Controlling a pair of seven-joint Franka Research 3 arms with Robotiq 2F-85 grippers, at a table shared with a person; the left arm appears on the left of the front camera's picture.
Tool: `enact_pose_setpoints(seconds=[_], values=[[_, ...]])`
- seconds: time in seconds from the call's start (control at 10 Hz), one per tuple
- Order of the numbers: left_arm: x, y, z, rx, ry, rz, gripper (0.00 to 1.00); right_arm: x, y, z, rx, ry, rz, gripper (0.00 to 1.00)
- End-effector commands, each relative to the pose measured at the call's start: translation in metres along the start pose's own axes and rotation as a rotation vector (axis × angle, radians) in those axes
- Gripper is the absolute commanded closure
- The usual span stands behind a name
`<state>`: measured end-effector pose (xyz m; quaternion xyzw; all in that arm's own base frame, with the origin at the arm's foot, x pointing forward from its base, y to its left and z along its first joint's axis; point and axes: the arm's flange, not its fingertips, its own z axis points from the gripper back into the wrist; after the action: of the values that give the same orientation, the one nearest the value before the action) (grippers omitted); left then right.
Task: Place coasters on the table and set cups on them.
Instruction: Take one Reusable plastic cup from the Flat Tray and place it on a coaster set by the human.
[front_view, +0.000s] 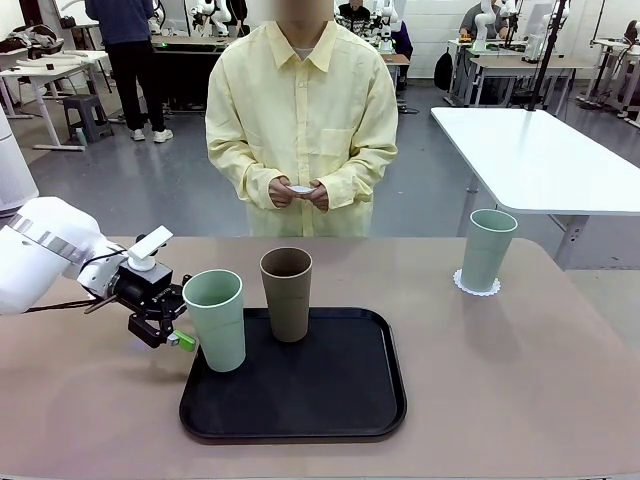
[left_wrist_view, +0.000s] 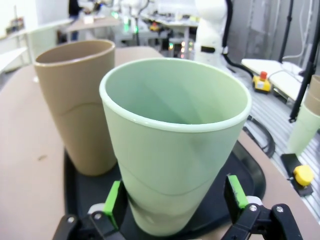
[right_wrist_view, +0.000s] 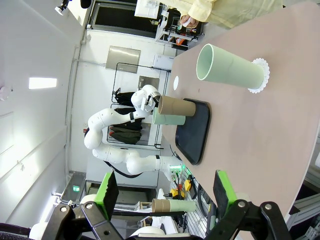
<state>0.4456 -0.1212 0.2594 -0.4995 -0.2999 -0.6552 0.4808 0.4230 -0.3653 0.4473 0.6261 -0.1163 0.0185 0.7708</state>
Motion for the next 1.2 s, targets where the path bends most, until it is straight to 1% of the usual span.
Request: enact_pose_setpoints(seconds=[0.0,0.3,0.8,1.1], values=[[0.0,-0.006,-0.008,-0.024,-0.01,-0.052,0.0,0.0,0.0,-0.001,-0.007,0.0,-0.007,0.0],[0.0,-0.001,-0.016,-0.037,-0.015,-0.078,0.0,0.0,0.0,-0.001,-0.007,0.0,-0.007,0.0],[-0.002,0.015,-0.024,-0.033,-0.024,-0.083,0.0,0.0,0.0,-0.001,-0.007,0.0,-0.007,0.0],[0.0,0.018,-0.029,-0.037,-0.023,-0.077,0.0,0.0,0.0,-0.001,-0.007,0.0,-0.007,0.0]])
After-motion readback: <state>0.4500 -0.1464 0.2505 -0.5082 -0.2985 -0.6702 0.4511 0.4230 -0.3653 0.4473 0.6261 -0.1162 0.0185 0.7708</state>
